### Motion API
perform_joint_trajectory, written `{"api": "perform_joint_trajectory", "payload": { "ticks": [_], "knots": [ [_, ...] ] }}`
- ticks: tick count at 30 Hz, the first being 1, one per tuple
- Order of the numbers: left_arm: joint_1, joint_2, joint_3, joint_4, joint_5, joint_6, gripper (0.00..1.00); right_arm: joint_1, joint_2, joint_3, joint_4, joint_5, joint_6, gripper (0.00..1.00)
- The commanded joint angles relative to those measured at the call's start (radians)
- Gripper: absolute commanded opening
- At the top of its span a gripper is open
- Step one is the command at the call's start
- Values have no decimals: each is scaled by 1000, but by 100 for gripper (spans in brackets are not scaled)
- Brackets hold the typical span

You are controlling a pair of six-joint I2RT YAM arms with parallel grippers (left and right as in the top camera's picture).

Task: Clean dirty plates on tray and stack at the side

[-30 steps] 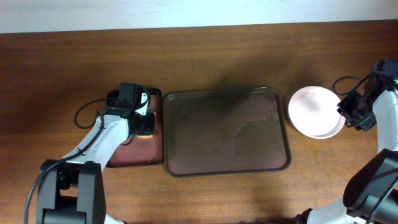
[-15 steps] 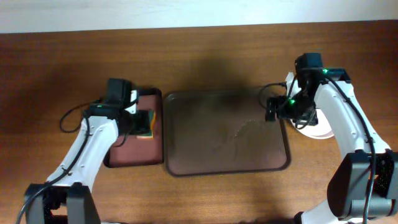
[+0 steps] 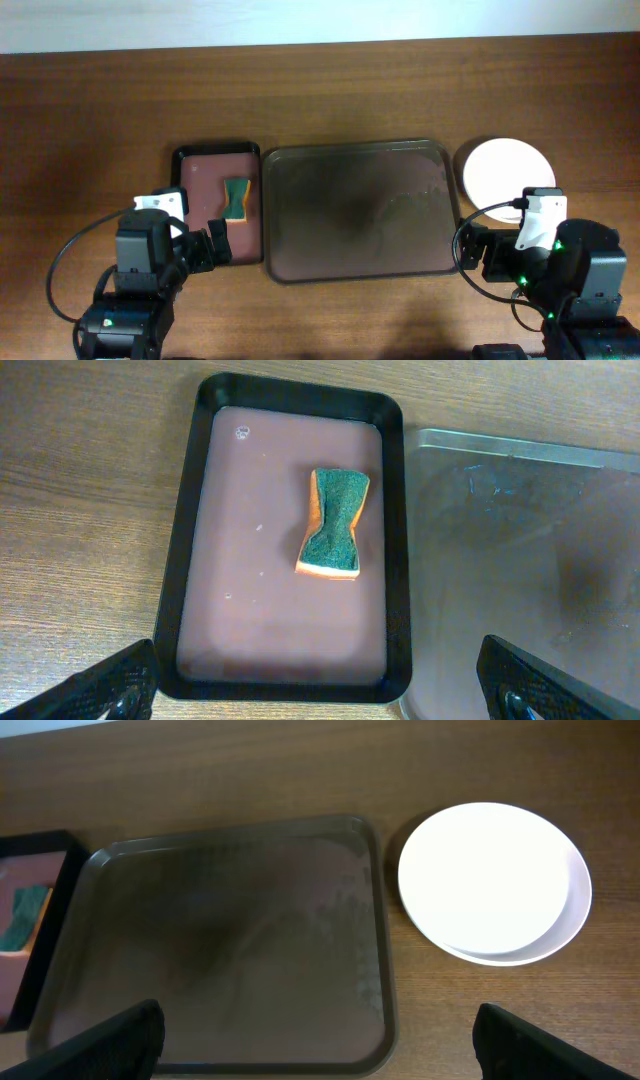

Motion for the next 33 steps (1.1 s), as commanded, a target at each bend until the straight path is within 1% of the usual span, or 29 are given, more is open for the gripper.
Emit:
{"api": "perform_joint_trajectory", "payload": {
  "ticks": [1, 7, 8, 9, 11, 13, 14, 17, 19, 21, 25, 27, 29, 30, 33],
  "knots": [
    [2, -1, -11, 2, 7, -2, 100, 7, -6, -10, -3, 16, 7, 99],
    [2, -1, -11, 2, 7, -2, 100, 7, -11, -10, -3, 16, 7, 99],
    [2, -1, -11, 2, 7, -2, 100, 7, -18, -11, -5, 29, -5, 99],
    [2, -1, -11, 2, 7, -2, 100, 7, -26, -12, -2, 84, -23, 99],
    [2, -1, -11, 2, 7, -2, 100, 8, -94, -47, 42, 108, -24, 99],
    [2, -1, -11, 2, 7, -2, 99, 18, -251, -204, 201, 107, -23, 99],
    [2, -1, -11, 2, 7, -2, 100, 51, -359, -345, 355, 107, -23, 99],
    [2, -1, -11, 2, 7, -2, 99, 126, -550, -608, 638, 106, -22, 99],
    [2, -1, -11, 2, 7, -2, 100, 129, -641, -692, 697, 107, -23, 99],
    [2, -1, -11, 2, 7, -2, 99, 127, -638, -739, 785, 119, -23, 99],
    [2, -1, -11, 2, 7, -2, 100, 93, -638, -933, 1088, 122, -23, 99],
    [2, -1, -11, 2, 7, -2, 100, 95, -638, -936, 1059, 142, -24, 99],
    [2, -1, -11, 2, 7, -2, 100, 95, -638, -936, 939, 140, -42, 99],
    [2, -1, -11, 2, 7, -2, 100, 95, -638, -936, 912, 134, -42, 99],
    [2, -1, -11, 2, 7, -2, 99, 95, -638, -936, 911, 137, -42, 99]
  ]
}}
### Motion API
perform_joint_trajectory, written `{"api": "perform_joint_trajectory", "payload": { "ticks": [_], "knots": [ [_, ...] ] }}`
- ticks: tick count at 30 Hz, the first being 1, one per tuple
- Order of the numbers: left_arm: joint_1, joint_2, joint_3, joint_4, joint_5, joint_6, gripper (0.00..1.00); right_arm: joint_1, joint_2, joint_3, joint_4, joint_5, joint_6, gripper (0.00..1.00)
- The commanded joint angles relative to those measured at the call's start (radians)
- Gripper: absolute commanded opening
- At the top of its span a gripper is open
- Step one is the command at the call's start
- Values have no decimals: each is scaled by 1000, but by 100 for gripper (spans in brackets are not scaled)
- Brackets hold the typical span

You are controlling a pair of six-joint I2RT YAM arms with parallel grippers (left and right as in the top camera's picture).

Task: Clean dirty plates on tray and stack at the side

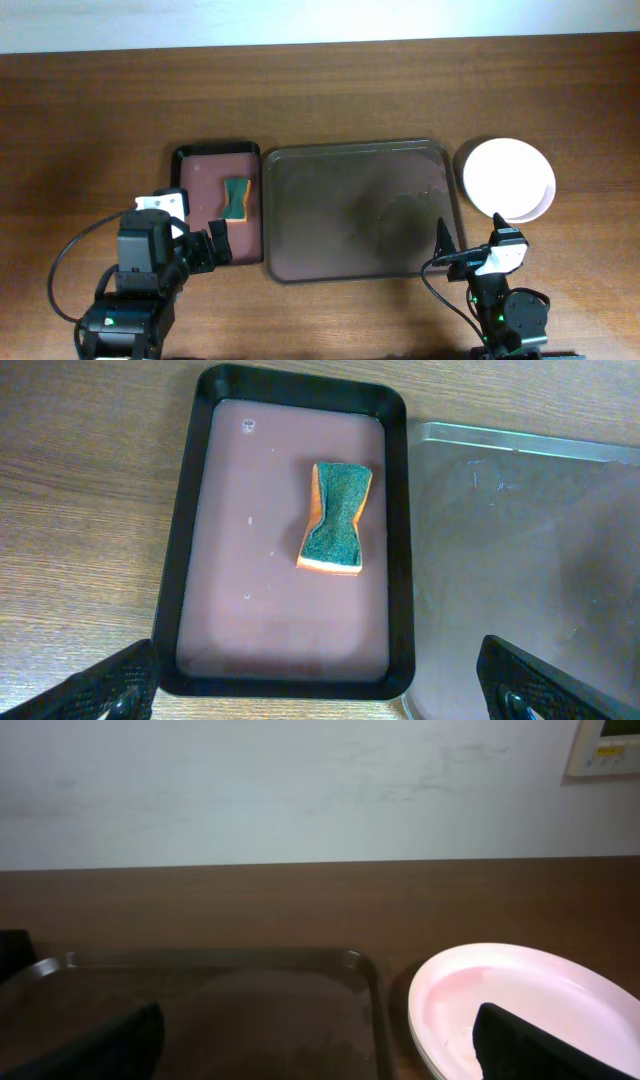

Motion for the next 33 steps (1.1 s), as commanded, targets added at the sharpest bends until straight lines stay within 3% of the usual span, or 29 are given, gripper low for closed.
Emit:
{"api": "perform_joint_trajectory", "payload": {
  "ticks": [1, 10, 14, 17, 21, 23, 33],
  "knots": [
    [2, -4, -3, 2, 7, -2, 99, -5, -6, -5, -6, 11, -6, 99],
    [2, -9, -3, 1, 7, -2, 100, -5, -6, -5, -6, 12, -6, 99],
    [2, -219, -76, -3, -103, -1, 99, -5, -6, -5, -6, 12, -6, 99],
    [14, -483, -383, 259, -109, 10, 99, -5, -6, -5, -6, 11, -7, 99],
    [33, -770, -764, 776, -90, 58, 100, -5, -6, -5, -6, 12, -7, 99],
    [33, -781, -761, 745, -77, 167, 99, -5, -6, -5, -6, 12, -6, 99],
    [32, -781, -761, 723, -41, 166, 100, -5, -6, -5, -6, 12, -6, 99]
  ]
}}
